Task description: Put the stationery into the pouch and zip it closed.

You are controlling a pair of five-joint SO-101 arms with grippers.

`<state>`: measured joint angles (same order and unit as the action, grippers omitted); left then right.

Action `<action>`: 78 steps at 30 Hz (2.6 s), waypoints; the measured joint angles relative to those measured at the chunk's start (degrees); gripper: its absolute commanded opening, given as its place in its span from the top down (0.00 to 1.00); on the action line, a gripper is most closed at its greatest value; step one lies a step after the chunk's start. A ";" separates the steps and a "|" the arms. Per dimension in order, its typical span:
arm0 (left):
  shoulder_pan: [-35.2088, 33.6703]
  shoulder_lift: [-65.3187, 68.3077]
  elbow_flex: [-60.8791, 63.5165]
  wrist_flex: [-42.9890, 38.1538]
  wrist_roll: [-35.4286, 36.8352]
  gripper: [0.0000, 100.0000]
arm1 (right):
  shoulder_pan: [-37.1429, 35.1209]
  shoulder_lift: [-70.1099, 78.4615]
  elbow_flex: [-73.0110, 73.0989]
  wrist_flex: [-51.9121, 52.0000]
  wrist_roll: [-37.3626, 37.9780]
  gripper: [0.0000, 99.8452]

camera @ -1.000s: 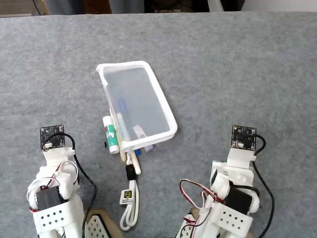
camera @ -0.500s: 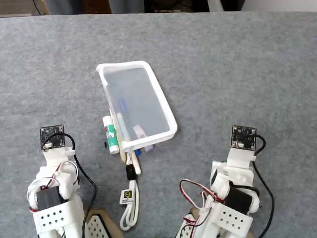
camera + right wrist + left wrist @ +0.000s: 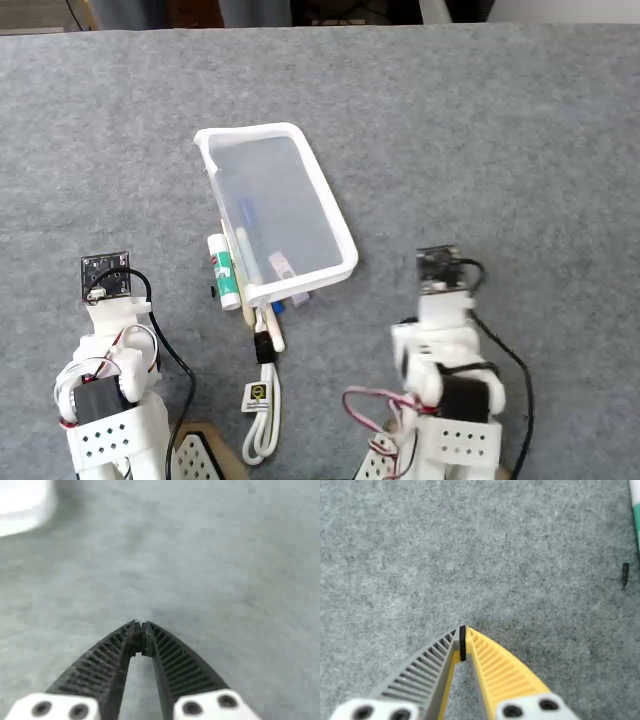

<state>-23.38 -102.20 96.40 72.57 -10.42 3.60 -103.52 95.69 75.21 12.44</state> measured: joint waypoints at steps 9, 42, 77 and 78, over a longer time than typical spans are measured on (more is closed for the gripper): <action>0.00 0.00 0.00 0.00 2.46 0.80 | -16.62 0.00 -3.34 -5.71 -4.66 0.99; 48.26 0.00 -3.96 0.18 15.03 0.66 | 7.91 0.00 0.18 -10.11 -5.01 0.99; 48.62 0.09 0.00 -5.10 16.97 0.87 | 7.91 0.00 0.18 -10.11 -4.92 0.99; 48.62 0.09 0.00 -5.10 16.97 0.87 | 7.91 0.00 0.18 -10.11 -4.92 0.99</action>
<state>25.23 -102.11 96.40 67.47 6.55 11.52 -103.52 95.87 65.10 7.52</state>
